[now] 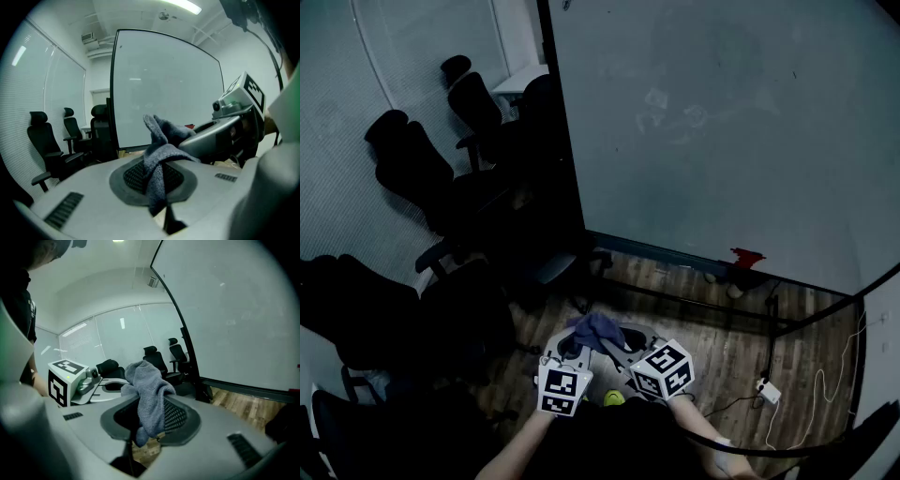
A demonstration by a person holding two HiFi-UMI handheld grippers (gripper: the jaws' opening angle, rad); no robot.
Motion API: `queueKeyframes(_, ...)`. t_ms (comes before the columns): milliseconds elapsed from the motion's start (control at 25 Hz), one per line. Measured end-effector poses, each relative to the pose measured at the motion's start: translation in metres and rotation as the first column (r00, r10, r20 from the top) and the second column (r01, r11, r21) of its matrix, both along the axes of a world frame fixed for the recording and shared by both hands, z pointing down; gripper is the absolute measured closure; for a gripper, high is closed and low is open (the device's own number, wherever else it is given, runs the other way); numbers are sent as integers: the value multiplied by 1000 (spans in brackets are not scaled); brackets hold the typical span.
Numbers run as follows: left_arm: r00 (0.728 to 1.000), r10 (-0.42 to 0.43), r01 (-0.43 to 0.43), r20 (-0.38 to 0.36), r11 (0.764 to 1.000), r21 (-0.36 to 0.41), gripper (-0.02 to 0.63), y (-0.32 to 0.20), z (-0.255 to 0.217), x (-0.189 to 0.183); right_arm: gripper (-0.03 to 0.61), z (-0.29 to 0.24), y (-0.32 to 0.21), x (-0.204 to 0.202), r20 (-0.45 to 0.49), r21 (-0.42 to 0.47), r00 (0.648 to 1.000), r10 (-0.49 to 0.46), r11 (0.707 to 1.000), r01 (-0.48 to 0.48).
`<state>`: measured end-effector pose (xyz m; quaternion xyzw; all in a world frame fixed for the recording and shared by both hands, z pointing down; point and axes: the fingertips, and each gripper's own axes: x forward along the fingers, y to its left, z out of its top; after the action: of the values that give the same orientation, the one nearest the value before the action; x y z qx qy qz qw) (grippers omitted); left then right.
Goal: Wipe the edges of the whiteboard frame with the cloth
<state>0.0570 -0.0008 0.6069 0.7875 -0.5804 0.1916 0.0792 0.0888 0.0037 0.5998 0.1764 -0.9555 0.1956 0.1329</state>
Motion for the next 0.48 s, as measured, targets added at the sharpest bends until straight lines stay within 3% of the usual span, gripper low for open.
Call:
queueKeyframes(280, 999, -25, 24, -45, 1000, -13, 586, 5, 5, 0, 480, 2, 6, -1, 18, -7, 1000, -1, 1000, 1)
queueKeyframes(480, 999, -37, 36, -32, 999, -32, 586, 11, 11, 2, 479, 7, 12, 0, 13, -19, 1000, -15, 1000, 16)
